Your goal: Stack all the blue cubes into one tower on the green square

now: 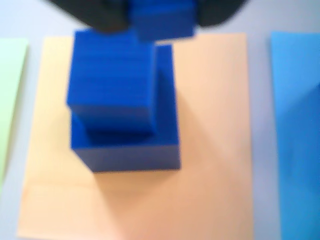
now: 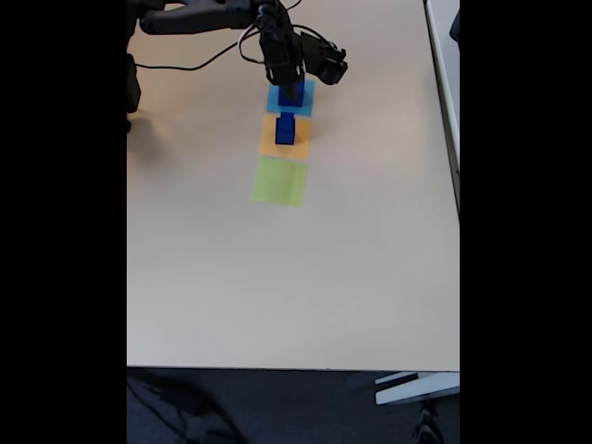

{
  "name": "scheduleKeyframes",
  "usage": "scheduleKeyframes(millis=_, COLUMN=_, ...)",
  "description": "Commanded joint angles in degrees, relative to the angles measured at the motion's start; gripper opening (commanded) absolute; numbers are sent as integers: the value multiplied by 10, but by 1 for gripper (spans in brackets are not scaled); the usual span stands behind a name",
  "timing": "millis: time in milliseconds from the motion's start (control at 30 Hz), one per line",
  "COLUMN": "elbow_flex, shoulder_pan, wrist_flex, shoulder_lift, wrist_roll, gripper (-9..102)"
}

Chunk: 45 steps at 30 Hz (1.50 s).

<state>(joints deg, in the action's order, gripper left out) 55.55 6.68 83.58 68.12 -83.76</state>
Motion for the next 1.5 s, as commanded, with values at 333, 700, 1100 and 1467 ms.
scheduleKeyframes(millis=333, elbow_flex=10, shoulder_pan=17, wrist_flex=-37, shoulder_lift=16, wrist_roll=11, gripper=0)
scheduleKeyframes(millis=700, elbow_flex=57, shoulder_pan=18, wrist_flex=-62, shoulder_lift=23, wrist_roll=-7, gripper=0)
scheduleKeyframes(millis=1100, elbow_flex=65, shoulder_pan=27, wrist_flex=-66, shoulder_lift=25, wrist_roll=-1, gripper=0)
scheduleKeyframes(millis=1467, elbow_flex=68, shoulder_pan=28, wrist_flex=-72, shoulder_lift=20, wrist_roll=-2, gripper=0)
